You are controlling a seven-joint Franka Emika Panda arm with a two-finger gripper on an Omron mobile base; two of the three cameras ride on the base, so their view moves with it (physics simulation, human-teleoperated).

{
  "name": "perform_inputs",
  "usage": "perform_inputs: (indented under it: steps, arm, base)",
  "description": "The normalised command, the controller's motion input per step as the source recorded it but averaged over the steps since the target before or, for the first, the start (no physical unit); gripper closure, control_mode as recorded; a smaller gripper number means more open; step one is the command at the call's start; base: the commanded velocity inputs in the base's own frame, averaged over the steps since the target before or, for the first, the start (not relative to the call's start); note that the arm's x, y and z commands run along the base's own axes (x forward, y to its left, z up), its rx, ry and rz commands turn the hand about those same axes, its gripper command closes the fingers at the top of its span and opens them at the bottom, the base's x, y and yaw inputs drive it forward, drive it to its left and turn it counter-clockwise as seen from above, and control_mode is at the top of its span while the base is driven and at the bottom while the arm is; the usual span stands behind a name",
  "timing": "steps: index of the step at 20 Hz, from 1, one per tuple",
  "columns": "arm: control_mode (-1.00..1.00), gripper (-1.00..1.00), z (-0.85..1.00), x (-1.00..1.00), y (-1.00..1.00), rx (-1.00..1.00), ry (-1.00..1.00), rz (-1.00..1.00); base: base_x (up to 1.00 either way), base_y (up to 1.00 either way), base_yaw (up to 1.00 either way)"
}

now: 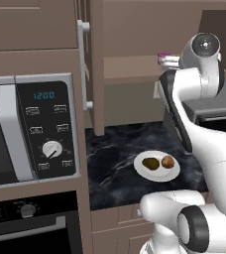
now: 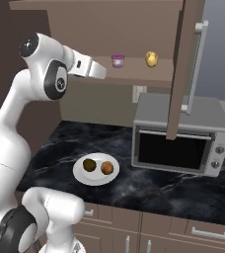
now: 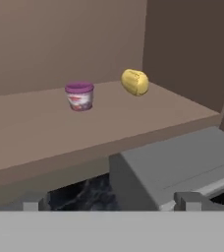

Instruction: Pick the avocado and bread from the counter and place them on the plate. Then pick the jam from the cabinet and place it next to the plate. Lastly close the cabinet door.

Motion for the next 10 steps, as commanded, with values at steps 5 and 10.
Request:
perform_inputs:
  steps: [5, 10]
  arm:
    - [-1.0, -1.0, 0.02, 0.43, -0.01, 0.0, 0.0, 0.03]
    - [-1.0, -1.0, 0.03, 0.43, -0.17, 0.0, 0.01, 0.0]
  base:
    - [0.0, 0.0, 0.0]
    - [0.0, 0.0, 0.0]
